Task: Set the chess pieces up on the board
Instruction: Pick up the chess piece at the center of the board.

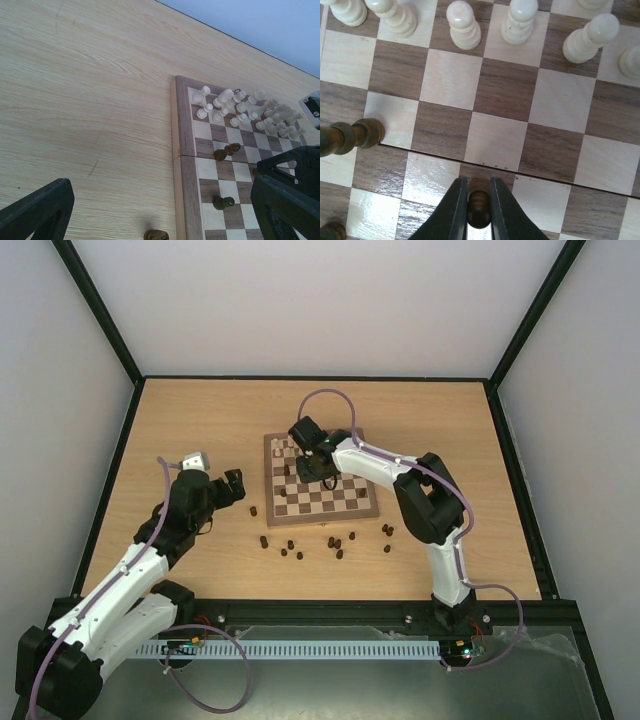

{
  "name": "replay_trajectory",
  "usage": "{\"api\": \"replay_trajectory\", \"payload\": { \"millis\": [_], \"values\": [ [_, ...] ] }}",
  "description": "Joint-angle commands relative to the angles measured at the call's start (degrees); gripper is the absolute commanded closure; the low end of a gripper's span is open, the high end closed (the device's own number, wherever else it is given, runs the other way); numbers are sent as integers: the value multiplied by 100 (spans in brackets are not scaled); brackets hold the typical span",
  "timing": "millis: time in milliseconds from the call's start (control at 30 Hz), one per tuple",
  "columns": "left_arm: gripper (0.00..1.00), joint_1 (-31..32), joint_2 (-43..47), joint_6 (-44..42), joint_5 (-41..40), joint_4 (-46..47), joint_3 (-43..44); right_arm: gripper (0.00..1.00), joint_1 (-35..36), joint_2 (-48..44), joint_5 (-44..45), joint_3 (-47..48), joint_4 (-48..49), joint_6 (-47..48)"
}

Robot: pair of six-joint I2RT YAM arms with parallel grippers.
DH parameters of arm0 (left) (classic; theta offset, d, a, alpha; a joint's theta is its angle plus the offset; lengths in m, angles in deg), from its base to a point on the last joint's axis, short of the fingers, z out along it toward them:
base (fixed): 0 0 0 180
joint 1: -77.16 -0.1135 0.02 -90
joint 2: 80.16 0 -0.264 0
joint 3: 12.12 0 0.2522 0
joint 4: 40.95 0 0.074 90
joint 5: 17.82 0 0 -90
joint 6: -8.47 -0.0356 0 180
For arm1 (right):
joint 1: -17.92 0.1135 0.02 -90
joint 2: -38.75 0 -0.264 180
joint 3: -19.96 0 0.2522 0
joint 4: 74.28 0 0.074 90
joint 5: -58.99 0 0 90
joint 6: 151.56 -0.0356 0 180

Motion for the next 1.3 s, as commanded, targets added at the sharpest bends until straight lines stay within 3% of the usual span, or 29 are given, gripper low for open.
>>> {"api": "replay_trajectory", "payload": {
  "millis": [0,167,533,1267],
  "values": [
    [0,-24,63,-15,-18,-72,-39,93,19,27,154,97,-319,-10],
    [0,-24,32,-20,2,-57,-34,95,25,-409,301,-208,-453,32],
    [0,-21,1,-17,50,-31,-54,93,28,-1860,695,-2005,-524,-16],
    [1,-24,36,-34,46,-49,-57,91,-330,-1747,580,-2336,-98,17]
  ]
}}
